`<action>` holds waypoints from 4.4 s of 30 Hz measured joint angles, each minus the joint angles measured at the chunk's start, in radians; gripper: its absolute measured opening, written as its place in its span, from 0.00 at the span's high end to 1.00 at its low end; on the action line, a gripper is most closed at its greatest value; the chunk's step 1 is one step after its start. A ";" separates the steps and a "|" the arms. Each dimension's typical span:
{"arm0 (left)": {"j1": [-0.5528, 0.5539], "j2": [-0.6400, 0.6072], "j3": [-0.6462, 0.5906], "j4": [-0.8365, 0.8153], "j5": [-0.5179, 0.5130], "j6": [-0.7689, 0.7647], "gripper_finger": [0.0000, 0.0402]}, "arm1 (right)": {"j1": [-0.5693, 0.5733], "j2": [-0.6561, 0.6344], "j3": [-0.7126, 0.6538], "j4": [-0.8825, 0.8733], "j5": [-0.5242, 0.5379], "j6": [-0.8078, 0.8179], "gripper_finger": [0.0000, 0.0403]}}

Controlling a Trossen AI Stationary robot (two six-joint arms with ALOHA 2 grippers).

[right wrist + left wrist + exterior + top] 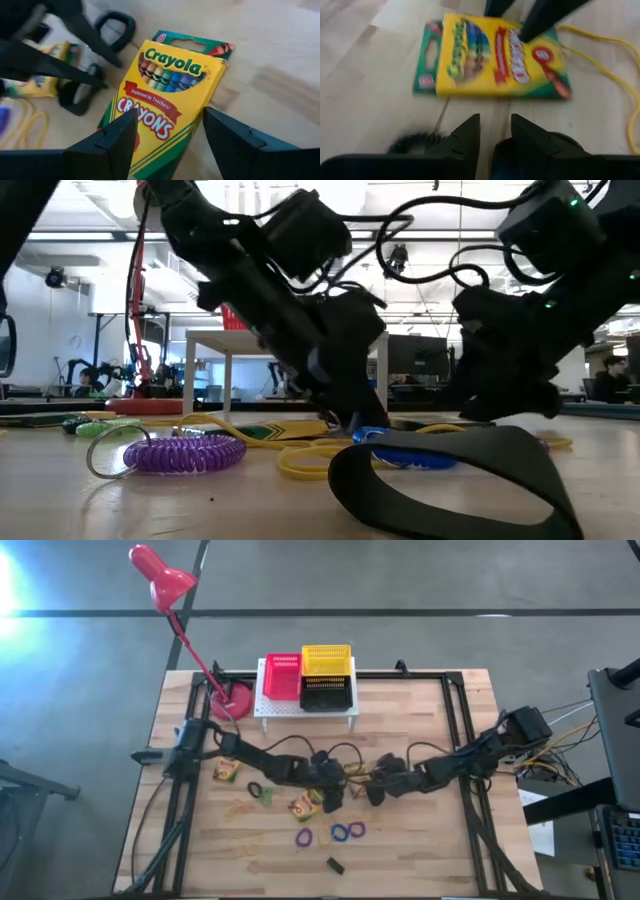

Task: Pick & Place Office Desk Supplies
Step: Put the right crayon box into the black bin on the shelf

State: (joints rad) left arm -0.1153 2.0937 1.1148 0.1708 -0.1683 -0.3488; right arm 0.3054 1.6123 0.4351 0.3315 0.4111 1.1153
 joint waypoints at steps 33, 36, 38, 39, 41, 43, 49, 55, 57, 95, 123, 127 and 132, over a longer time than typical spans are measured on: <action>-0.012 -0.123 -0.012 -0.090 -0.015 0.008 0.71 | 0.107 -0.002 0.004 0.171 0.075 -0.211 0.98; -0.014 -0.136 -0.012 -0.088 -0.023 0.011 0.71 | 0.111 -0.003 0.022 0.167 0.072 -0.288 0.98; -0.016 -0.137 -0.012 -0.078 -0.023 0.012 0.71 | 0.114 -0.004 0.038 0.174 0.069 -0.339 0.98; -0.017 -0.137 -0.012 -0.078 -0.024 0.012 0.71 | 0.117 -0.005 0.047 0.177 0.070 -0.362 0.98; -0.020 -0.137 -0.012 -0.078 -0.022 0.023 0.71 | 0.119 -0.005 0.068 0.181 0.071 -0.421 0.98; -0.026 -0.137 -0.012 -0.078 -0.022 0.038 0.71 | 0.124 -0.007 0.088 0.181 0.080 -0.476 0.98; -0.078 -0.141 -0.012 -0.071 -0.084 0.092 0.71 | 0.149 -0.008 0.171 0.020 0.092 -0.526 0.98; -0.180 -0.148 -0.006 -0.050 -0.257 0.170 0.71 | 0.155 -0.006 0.251 -0.270 0.149 -0.467 0.98; -0.214 -0.148 -0.007 -0.035 -0.335 0.216 0.71 | 0.156 -0.006 0.276 -0.335 0.189 -0.465 0.98; -0.073 -0.038 -0.007 -0.067 0.025 -0.001 0.71 | -0.439 0.022 0.076 0.000 -0.689 -0.545 0.35; -0.230 -0.352 -0.010 -0.505 -0.284 -0.036 0.71 | -0.081 -0.346 0.176 -0.143 -0.292 -0.627 0.93; -0.359 -0.460 -0.061 -0.530 -0.579 -0.055 0.71 | -0.054 -0.390 0.286 -0.151 -0.113 -0.735 0.89; -0.474 -0.563 -0.195 -0.434 -0.867 -0.111 0.71 | -0.154 -0.368 0.491 -0.258 0.045 -0.836 0.91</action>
State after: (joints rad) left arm -0.5895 1.5312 0.9195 -0.2636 -1.0352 -0.4595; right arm 0.1513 1.2444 0.9258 0.0733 0.4561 0.2796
